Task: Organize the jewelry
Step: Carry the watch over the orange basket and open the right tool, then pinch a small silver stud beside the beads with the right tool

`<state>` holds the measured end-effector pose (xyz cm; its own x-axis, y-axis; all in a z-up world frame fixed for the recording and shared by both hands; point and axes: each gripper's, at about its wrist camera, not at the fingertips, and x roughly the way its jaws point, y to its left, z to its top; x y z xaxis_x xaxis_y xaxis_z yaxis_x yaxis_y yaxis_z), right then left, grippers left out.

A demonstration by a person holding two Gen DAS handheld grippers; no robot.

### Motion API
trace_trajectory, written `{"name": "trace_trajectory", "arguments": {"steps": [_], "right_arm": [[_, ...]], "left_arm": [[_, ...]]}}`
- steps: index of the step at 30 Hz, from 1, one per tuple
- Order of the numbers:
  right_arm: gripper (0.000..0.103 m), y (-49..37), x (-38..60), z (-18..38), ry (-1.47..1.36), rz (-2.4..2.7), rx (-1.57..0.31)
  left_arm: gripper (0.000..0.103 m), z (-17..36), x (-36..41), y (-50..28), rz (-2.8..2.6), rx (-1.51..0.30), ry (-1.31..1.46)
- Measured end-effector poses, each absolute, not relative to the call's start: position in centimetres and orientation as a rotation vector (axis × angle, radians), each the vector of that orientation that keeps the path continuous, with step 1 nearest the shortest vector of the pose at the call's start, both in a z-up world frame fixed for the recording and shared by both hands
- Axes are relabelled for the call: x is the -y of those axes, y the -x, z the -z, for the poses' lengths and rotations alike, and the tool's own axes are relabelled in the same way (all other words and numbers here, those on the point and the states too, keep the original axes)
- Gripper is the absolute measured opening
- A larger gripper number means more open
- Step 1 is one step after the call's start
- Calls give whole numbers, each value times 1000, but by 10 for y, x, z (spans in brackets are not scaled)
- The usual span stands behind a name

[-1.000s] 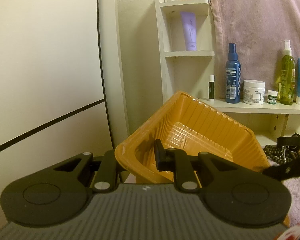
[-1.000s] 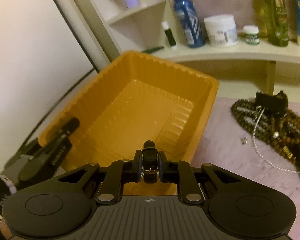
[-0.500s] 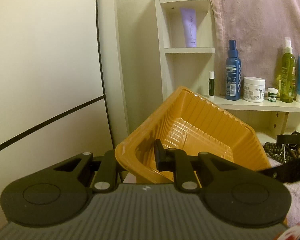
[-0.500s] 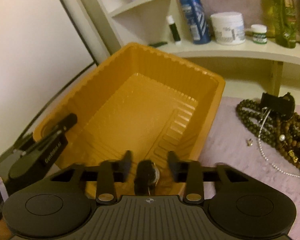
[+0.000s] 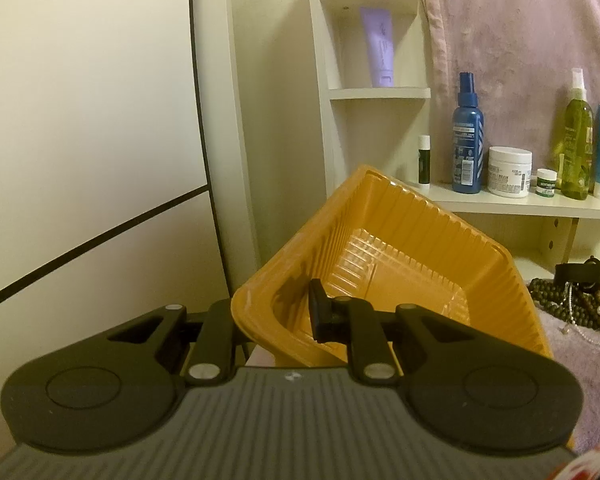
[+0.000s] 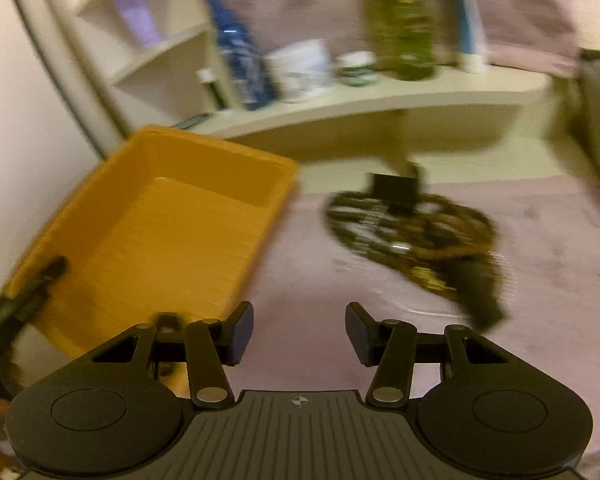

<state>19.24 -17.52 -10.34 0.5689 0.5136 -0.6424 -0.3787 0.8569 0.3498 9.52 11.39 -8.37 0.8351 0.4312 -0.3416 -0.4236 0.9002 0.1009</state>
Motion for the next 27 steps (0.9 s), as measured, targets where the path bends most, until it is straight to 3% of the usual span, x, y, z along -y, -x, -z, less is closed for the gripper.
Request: {"name": "trace_trajectory", "arguments": {"steps": [9, 14, 16, 19, 27], "right_arm": [[51, -200, 190, 112, 5, -441, -859], [51, -205, 184, 115, -37, -479, -874], [47, -206, 180, 113, -31, -492, -831], [32, -209, 173, 110, -1, -517, -785], [22, -230, 150, 119, 105, -606, -766]], "left_arm": [[17, 82, -113, -99, -458, -385, -26], [17, 81, -115, -100, -460, -395, -24], [17, 81, -115, -100, -461, -398, -22], [18, 82, -117, -102, -462, -406, -16], [19, 84, -124, -109, -460, -431, -14]]}}
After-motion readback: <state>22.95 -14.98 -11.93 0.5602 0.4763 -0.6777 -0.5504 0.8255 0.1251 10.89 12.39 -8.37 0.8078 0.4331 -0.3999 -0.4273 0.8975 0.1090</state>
